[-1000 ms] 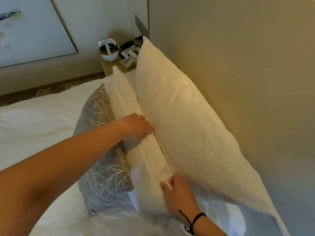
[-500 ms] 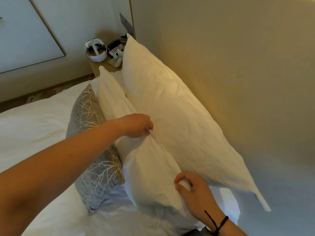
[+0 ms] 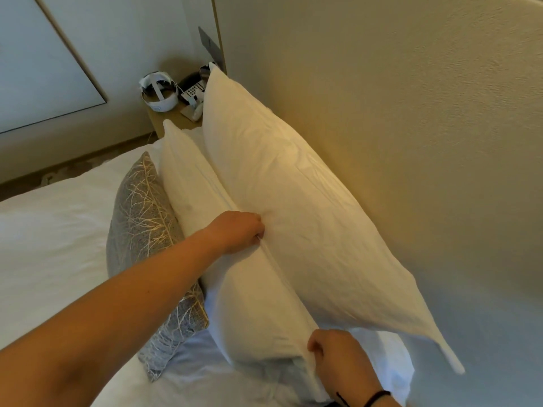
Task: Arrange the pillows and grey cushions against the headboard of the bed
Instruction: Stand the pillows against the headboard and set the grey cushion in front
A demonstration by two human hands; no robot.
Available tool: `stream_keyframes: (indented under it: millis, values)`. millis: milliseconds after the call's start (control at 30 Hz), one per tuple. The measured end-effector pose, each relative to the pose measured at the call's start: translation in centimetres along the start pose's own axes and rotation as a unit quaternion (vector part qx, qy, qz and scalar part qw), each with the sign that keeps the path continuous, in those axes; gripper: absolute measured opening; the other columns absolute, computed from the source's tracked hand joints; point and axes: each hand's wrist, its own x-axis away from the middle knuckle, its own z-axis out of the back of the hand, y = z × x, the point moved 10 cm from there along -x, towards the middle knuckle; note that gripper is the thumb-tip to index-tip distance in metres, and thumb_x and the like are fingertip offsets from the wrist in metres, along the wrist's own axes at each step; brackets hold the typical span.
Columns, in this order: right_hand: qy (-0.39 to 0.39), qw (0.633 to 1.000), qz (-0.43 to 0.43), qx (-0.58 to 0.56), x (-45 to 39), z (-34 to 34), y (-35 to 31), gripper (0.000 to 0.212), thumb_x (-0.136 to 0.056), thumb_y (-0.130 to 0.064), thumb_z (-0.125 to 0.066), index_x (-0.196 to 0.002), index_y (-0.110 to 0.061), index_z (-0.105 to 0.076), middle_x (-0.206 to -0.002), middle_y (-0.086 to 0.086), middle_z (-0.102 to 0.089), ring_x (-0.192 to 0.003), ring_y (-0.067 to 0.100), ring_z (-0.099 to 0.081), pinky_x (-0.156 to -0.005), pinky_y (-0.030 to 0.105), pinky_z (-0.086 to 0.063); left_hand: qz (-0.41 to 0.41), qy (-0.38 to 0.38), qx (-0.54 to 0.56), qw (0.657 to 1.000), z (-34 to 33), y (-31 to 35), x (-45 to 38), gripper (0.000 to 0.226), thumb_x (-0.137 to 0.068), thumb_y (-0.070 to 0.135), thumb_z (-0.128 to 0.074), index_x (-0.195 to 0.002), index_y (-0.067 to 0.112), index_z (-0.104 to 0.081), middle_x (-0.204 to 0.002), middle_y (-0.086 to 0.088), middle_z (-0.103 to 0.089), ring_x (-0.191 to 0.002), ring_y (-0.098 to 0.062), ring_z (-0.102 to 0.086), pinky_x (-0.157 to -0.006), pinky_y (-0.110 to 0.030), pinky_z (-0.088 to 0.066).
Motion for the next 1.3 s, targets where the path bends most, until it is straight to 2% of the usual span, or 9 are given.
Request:
stream_keyframes:
  millis: [133, 300, 400, 633, 800, 933, 1033, 1133, 1300]
  values:
    - [-0.094, 0.989, -0.004, 0.115, -0.7, -1.2, -0.8, 0.026, -0.096, -0.018, -0.041, -0.077, -0.023, -0.057, -0.081, -0.002, -0.057, -0.094, 0.022, -0.058, -0.082, 0.028, -0.041, 0.059, 0.024, -0.059, 0.996, 0.1, -2.7, 0.5, 0.025, -0.089, 0.026, -0.047, -0.097, 0.030, -0.070, -0.103, 0.007, -0.062, -0.088, -0.021, -0.064, -0.064, -0.030, -0.042]
    - [0.016, 0.977, 0.099, 0.188, -1.6, 3.4, -7.3, 0.012, -0.081, -0.014, -0.066, -0.090, -0.009, -0.071, -0.095, 0.013, -0.067, -0.085, 0.032, -0.064, -0.067, 0.031, -0.046, 0.106, 0.068, -0.098, 0.987, 1.4, -5.9, 0.5, 0.030, -0.090, 0.029, -0.040, -0.092, 0.029, -0.070, -0.091, 0.005, -0.061, -0.081, -0.021, -0.065, -0.064, -0.032, -0.044]
    - [-0.006, 0.980, 0.163, 0.112, -4.0, 3.9, -11.2, 0.015, -0.093, -0.017, -0.046, -0.100, -0.016, -0.059, -0.110, 0.006, -0.054, -0.098, 0.031, -0.059, -0.070, 0.035, -0.040, 0.118, 0.091, -0.092, 0.985, 2.2, -7.6, 0.2, 0.028, -0.091, 0.030, -0.041, -0.091, 0.029, -0.069, -0.088, 0.006, -0.060, -0.080, -0.020, -0.064, -0.064, -0.032, -0.043]
    - [-0.030, 0.982, 0.153, -0.111, -15.0, 4.7, -16.9, 0.045, -0.099, -0.030, -0.048, -0.142, -0.015, -0.042, -0.159, 0.009, -0.010, -0.135, 0.026, -0.038, -0.106, 0.028, -0.031, 0.069, 0.085, -0.018, 0.994, 3.2, -9.6, -1.8, 0.021, -0.097, 0.032, -0.042, -0.101, 0.027, -0.062, -0.096, 0.006, -0.058, -0.087, -0.019, -0.061, -0.064, -0.033, -0.041]
    - [-0.031, 0.964, 0.139, -0.223, -20.1, 5.2, -19.8, 0.037, -0.095, -0.022, -0.051, -0.128, -0.007, -0.054, -0.146, 0.015, -0.035, -0.137, 0.026, -0.031, -0.103, 0.028, -0.033, 0.028, 0.051, 0.006, 0.998, 2.7, -10.9, -2.2, 0.013, -0.097, 0.034, -0.043, -0.106, 0.028, -0.051, -0.096, 0.006, -0.055, -0.078, -0.020, -0.058, -0.067, -0.041, -0.050]
    - [-0.024, 0.952, 0.083, -0.294, -22.8, 5.2, -19.6, 0.017, -0.094, -0.019, -0.055, -0.106, -0.007, -0.056, -0.098, 0.012, -0.061, -0.087, 0.020, -0.061, -0.075, 0.019, -0.046, -0.016, -0.011, -0.049, 0.999, 1.7, -12.8, -3.3, 0.019, -0.097, 0.039, -0.035, -0.107, 0.031, -0.048, -0.102, 0.006, -0.053, -0.085, -0.021, -0.058, -0.068, -0.040, -0.050]
    - [-0.057, 0.952, 0.053, -0.297, -23.3, 4.4, -19.5, 0.054, -0.095, -0.031, -0.057, -0.135, 0.003, -0.043, -0.120, 0.016, -0.061, -0.104, 0.023, -0.062, -0.092, 0.028, -0.047, 0.036, -0.077, -0.148, 0.985, 1.8, -17.5, -4.1, 0.036, -0.097, 0.041, -0.032, -0.126, 0.031, -0.051, -0.122, 0.003, -0.052, -0.100, -0.023, -0.056, -0.076, -0.039, -0.051]
    - [-0.059, 0.970, 0.091, -0.218, -23.5, 4.1, -20.1, 0.042, -0.097, -0.038, -0.051, -0.119, -0.003, -0.052, -0.145, 0.011, -0.038, -0.102, 0.021, -0.056, -0.090, 0.024, -0.039, 0.109, -0.061, -0.198, 0.972, 3.7, -22.1, -4.6, 0.035, -0.098, 0.039, -0.038, -0.122, 0.022, -0.057, -0.112, -0.001, -0.053, -0.093, -0.023, -0.055, -0.073, -0.040, -0.053]
    - [-0.102, 0.973, 0.093, -0.187, -24.1, 3.0, -20.4, 0.057, -0.099, -0.043, -0.046, -0.138, -0.002, -0.044, -0.159, 0.004, -0.011, -0.137, 0.020, -0.035, -0.108, 0.025, -0.027, 0.147, -0.053, -0.230, 0.961, 6.4, -25.4, -7.2, 0.032, -0.099, 0.035, -0.043, -0.119, 0.015, -0.059, -0.115, -0.008, -0.051, -0.097, -0.026, -0.055, -0.070, -0.040, -0.050]
